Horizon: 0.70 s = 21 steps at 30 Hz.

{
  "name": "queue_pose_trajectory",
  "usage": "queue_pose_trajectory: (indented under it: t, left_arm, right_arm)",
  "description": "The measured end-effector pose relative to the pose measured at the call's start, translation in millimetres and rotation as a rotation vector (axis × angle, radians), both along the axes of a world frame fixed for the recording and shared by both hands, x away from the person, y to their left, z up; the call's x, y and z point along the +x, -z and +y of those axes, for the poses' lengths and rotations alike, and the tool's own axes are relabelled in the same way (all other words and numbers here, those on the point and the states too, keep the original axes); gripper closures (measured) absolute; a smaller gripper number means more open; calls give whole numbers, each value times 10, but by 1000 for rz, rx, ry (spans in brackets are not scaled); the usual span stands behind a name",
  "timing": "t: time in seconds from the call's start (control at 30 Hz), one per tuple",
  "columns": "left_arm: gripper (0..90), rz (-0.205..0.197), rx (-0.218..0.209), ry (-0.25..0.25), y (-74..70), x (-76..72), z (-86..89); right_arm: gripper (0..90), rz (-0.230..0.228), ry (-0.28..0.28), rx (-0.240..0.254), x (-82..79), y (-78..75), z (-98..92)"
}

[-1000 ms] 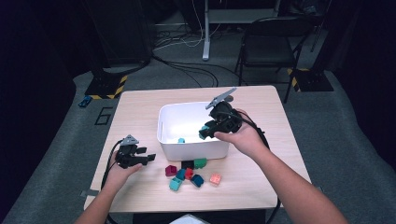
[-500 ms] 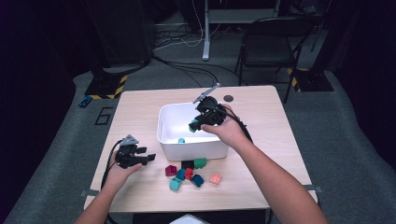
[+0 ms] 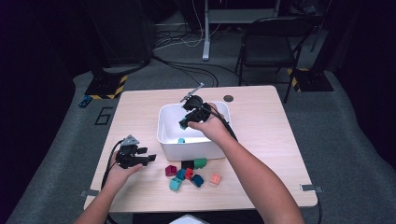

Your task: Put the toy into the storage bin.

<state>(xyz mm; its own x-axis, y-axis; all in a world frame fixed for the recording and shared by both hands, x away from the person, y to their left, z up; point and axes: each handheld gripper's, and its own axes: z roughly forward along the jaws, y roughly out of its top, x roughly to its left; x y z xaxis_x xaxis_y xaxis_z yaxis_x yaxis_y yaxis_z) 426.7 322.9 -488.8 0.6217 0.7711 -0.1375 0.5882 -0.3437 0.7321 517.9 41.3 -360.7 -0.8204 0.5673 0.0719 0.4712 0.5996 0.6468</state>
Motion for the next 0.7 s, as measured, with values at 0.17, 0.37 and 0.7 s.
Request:
queue_pose_trajectory:
  t: [0.17,0.37,0.7]
  left_arm:
    - [394,-4,2,13,12,-5,-37]
    - [394,-6,3,16,9,-3,-30]
    - [394,-11,9,36,-17,-31,-77]
  right_arm:
    - [581,13,13,-17,64,68,64]
    - [518,19,33,-34,79,107,84]
    - [461,-38,42,-27,-112,-26,-179]
